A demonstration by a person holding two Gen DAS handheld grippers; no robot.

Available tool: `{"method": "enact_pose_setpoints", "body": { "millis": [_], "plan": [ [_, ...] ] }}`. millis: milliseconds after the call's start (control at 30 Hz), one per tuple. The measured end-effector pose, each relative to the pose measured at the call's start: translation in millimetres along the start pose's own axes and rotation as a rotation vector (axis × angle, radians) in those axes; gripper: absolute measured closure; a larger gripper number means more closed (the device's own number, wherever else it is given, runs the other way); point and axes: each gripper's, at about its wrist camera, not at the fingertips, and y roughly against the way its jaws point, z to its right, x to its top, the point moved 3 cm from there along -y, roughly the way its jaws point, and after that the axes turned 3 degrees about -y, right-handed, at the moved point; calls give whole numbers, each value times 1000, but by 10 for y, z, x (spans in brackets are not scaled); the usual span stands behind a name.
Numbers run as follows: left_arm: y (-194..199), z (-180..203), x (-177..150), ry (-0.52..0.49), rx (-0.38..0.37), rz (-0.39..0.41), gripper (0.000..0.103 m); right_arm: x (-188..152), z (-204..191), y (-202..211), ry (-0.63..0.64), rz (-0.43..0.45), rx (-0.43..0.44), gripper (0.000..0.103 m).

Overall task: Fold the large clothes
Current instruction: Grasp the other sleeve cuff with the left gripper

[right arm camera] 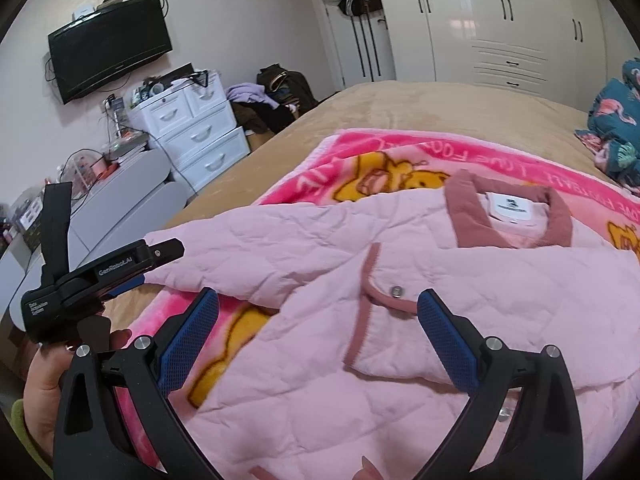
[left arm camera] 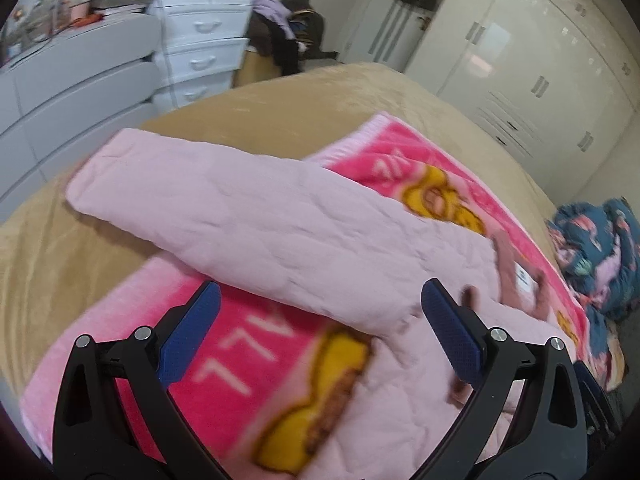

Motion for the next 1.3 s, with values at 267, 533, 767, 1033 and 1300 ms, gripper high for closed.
{"method": "enact_pose_setpoints", "body": {
  "millis": [267, 533, 767, 1033, 1300],
  "plan": [
    [-135, -470, 81, 133, 40, -20, 9, 102, -302, -244, 33, -27, 62, 4],
    [-230, -794, 167, 206, 66, -3, 9, 209, -633, -526, 122, -75, 90, 4],
    [-443, -1133, 217, 347, 49, -29, 9, 217, -789, -645, 175, -94, 103, 4],
    [-739, -1511, 208, 511, 81, -59, 9, 187, -548, -625, 140, -121, 88, 4],
    [-986, -1837, 183, 668, 10, -26, 9, 199, -127, -381, 76, -96, 55, 4]
  ]
}}
